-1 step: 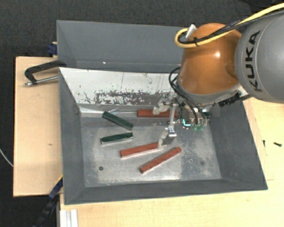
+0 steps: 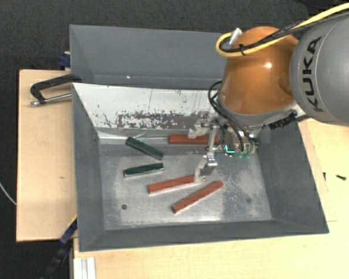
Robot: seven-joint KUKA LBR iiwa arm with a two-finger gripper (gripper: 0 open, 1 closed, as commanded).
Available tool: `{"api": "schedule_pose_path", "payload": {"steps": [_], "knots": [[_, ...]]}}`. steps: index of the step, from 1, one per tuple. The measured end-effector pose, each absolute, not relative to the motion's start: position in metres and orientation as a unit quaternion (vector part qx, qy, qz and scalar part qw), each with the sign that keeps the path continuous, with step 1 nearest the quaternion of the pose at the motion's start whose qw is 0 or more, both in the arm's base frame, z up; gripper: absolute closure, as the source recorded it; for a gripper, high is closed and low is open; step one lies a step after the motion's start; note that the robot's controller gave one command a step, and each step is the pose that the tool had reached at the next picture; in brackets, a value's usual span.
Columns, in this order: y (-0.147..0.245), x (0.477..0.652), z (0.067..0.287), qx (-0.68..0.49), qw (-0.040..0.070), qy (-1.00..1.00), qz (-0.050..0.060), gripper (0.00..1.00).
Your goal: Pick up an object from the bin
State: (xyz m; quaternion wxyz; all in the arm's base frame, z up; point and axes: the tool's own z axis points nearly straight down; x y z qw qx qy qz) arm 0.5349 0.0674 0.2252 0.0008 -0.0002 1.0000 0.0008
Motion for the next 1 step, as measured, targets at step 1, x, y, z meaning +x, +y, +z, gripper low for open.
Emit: {"api": "schedule_pose_path", "payload": {"steps": [1], "knots": [[0.0675, 0.5348, 0.2246, 0.000, 0.001, 1.000, 0.001, 0.00]]}}
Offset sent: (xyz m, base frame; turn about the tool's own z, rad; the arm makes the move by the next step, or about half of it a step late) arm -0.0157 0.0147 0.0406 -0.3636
